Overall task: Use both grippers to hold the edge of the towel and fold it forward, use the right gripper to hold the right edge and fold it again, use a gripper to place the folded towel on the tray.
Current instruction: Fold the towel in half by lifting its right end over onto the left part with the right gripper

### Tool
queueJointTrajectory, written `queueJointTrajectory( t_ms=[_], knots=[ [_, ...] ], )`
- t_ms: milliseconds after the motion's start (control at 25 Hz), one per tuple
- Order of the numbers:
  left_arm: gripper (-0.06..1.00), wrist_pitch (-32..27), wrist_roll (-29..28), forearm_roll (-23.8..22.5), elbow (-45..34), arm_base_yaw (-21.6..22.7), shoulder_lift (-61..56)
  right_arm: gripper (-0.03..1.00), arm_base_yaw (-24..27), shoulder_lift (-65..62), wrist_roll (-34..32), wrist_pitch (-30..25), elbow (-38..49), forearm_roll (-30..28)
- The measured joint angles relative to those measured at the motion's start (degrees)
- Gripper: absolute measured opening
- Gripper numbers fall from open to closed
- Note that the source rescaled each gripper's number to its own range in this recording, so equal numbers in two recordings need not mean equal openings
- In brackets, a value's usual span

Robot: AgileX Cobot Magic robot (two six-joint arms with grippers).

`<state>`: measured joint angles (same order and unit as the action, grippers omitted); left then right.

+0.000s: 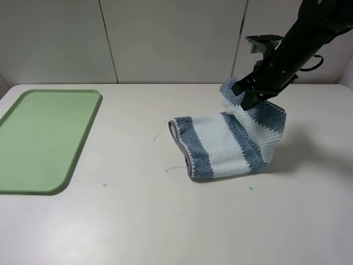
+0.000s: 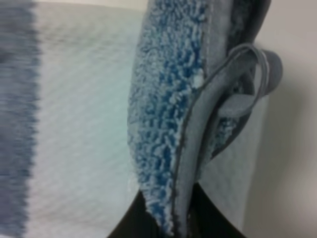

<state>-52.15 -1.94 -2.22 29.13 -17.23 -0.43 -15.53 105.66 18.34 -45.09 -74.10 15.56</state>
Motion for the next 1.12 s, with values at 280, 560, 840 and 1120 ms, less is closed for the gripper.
queueJointTrajectory(
  t_ms=[280, 560, 840, 1120],
  knots=[
    [1.00, 0.00, 0.00, 0.00, 0.00, 0.00, 0.00, 0.06, -5.08, 0.00, -0.59, 0.12, 0.00, 2.07],
    [1.00, 0.00, 0.00, 0.00, 0.00, 0.00, 0.00, 0.06, -8.11, 0.00, -1.86, 1.92, 0.00, 3.54],
    [1.00, 0.00, 0.00, 0.00, 0.00, 0.00, 0.00, 0.06, -8.96, 0.75, -1.91, 3.47, 0.04, 4.62],
    [1.00, 0.00, 0.00, 0.00, 0.00, 0.00, 0.00, 0.06, -8.96, 3.14, -1.91, 3.91, 0.58, 4.74]
  ],
)
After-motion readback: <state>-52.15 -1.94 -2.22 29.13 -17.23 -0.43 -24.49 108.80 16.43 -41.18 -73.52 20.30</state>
